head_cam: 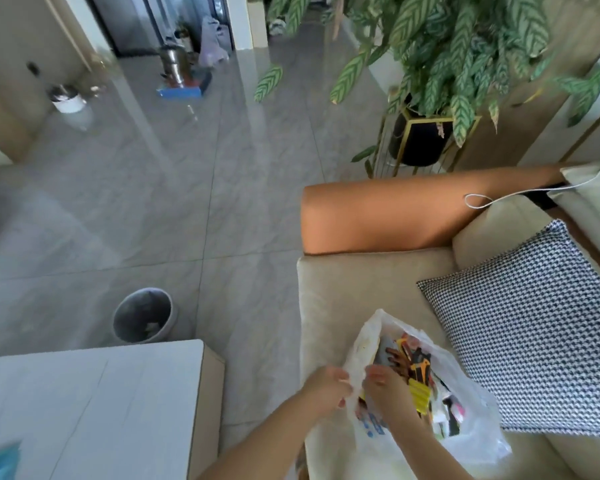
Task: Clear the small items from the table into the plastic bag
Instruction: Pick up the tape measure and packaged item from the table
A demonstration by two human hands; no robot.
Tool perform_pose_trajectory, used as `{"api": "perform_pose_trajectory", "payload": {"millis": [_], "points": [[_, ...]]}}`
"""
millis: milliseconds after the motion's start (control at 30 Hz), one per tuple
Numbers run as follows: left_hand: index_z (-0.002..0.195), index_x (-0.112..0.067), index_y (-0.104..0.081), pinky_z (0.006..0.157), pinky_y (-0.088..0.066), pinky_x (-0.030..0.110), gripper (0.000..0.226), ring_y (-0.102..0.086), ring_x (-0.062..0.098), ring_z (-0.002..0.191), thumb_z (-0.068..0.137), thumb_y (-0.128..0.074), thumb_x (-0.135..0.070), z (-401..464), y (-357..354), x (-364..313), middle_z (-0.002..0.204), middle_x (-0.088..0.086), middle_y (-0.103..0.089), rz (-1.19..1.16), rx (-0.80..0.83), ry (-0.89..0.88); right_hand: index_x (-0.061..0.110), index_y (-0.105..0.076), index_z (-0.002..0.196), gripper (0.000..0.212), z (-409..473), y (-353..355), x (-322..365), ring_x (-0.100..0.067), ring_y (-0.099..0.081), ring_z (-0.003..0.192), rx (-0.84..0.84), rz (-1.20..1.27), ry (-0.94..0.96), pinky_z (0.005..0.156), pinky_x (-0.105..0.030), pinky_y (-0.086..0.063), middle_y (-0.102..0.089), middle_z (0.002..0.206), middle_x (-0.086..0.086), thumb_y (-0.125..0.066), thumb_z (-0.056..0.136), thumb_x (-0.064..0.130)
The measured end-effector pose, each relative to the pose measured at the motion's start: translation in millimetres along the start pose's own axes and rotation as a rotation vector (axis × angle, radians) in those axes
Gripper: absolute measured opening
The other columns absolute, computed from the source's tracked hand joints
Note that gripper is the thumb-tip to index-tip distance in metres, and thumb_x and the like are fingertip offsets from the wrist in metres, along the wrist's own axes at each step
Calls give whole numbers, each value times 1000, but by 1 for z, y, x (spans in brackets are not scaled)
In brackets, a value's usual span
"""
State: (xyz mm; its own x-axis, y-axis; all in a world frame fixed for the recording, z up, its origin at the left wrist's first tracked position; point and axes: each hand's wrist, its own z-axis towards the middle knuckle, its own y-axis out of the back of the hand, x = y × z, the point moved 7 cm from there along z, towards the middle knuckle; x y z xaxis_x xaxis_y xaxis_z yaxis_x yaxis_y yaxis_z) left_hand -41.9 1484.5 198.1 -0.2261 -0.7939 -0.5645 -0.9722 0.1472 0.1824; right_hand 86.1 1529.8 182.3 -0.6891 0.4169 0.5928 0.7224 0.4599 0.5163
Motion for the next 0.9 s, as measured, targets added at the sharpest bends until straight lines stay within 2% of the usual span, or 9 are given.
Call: {"api": "perform_pose_trajectory", "payload": {"millis": [133,200,333,400,467,567,667,800,900], "points": [[90,-27,-56,60,-48,20,20,-59,16,74,88,-54,-8,-29,58,34,93,2,-59,1,-110,-45,14,-60,115,29,-26,-54,45,-21,-59,98,64,-112,101,82,-25,-43,-66,112,-6,-49,89,13],[90,-25,-58,71,-50,21,15,-66,24,93,89,-56,-11,-42,85,60,112,10,-64,3,-143,-46,17,-59,116,27,-44,-86,69,-22,-58,110,117,-187,142,87,-24,-41,-63,115,-4,-48,92,14],[104,-19,-64,87,-48,25,18,-61,26,114,91,-53,-14,-73,142,126,125,14,-62,0,-261,-32,32,-50,79,18,-82,-169,108,-22,-58,112,245,-340,284,83,-23,-40,-61,94,4,-50,92,19],[117,-12,-60,84,-45,22,27,-59,26,117,95,-47,-17,-91,172,171,126,13,-61,-15,-322,-17,25,-60,90,11,-103,-216,125,-19,-60,109,271,-449,364,82,-22,-40,-67,105,1,-50,91,21],[122,-12,-58,88,-46,25,31,-58,26,118,96,-44,-21,-109,197,219,127,12,-60,-24,-372,28,18,-63,107,22,-125,-262,140,-17,-59,110,310,-549,461,87,-22,-42,-67,114,-1,-49,92,24],[114,-14,-61,91,-49,30,29,-63,24,108,93,-46,-29,-138,230,286,118,9,-64,-152,-457,99,15,-61,114,28,-160,-330,157,-16,-58,112,443,-675,544,89,-23,-42,-65,118,0,-45,94,28],[103,-20,-61,75,-50,24,23,-62,15,84,91,-45,-31,-167,256,342,98,-1,-62,-284,-535,149,16,-61,108,28,-187,-394,168,-16,-60,106,537,-776,622,81,-25,-41,-66,114,1,-42,94,31],[73,-24,-54,71,-50,23,21,-60,15,73,90,-45,-31,-192,279,414,81,-4,-61,-489,-651,261,19,-61,98,24,-219,-462,180,-14,-59,95,619,-877,708,82,-27,-44,-63,94,6,-42,94,34],[75,-25,-54,69,-49,25,17,-60,18,76,90,-47,-23,-206,284,460,82,0,-61,-699,-712,310,19,-61,94,21,-239,-505,185,-14,-59,85,689,-941,758,80,-28,-47,-59,84,6,-44,93,33]]}}
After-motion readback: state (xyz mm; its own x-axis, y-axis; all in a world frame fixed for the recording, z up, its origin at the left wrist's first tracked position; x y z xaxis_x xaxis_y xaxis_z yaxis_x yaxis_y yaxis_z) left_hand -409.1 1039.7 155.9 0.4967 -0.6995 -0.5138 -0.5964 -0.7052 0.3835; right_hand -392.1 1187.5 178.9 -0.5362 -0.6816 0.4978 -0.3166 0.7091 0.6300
